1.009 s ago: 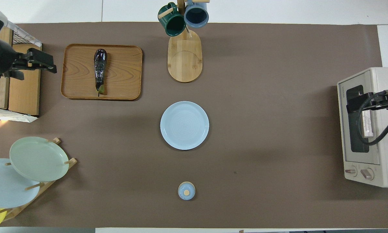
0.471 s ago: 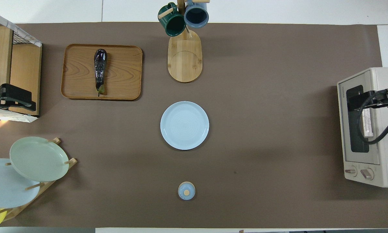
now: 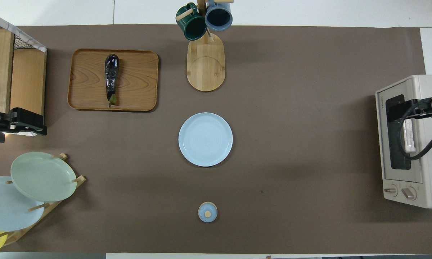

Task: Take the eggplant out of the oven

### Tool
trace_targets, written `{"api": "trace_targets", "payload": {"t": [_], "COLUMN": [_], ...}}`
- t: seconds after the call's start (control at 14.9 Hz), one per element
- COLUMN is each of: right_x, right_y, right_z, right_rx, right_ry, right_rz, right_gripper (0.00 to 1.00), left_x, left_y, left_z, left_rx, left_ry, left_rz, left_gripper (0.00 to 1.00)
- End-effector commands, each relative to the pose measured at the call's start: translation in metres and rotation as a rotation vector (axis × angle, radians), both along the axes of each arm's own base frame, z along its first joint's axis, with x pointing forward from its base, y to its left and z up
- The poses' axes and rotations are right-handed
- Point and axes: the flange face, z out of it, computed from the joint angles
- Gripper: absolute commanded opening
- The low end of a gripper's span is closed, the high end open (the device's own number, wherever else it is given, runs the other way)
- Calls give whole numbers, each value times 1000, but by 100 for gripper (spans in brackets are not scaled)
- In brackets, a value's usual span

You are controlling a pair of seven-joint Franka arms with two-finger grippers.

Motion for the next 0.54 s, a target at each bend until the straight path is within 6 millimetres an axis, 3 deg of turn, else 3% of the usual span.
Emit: {"api": "trace_targets", "payload": {"t": [0.0,0.47], "right_x": [-1,-2], "right_y": [7,-1], "right_z": [4,4], "right_rx": [1,2], "right_ry": [-19,-19], "right_rz": [13,2], "right_gripper": [100,100], "left_x": [-4,-4], "left_y": [-1,-1], "left_z": [6,4], "left_rx": [-3,-4], "left_ry": [-20,-19], "left_rz": [4,3], "left_gripper": [100,100]}}
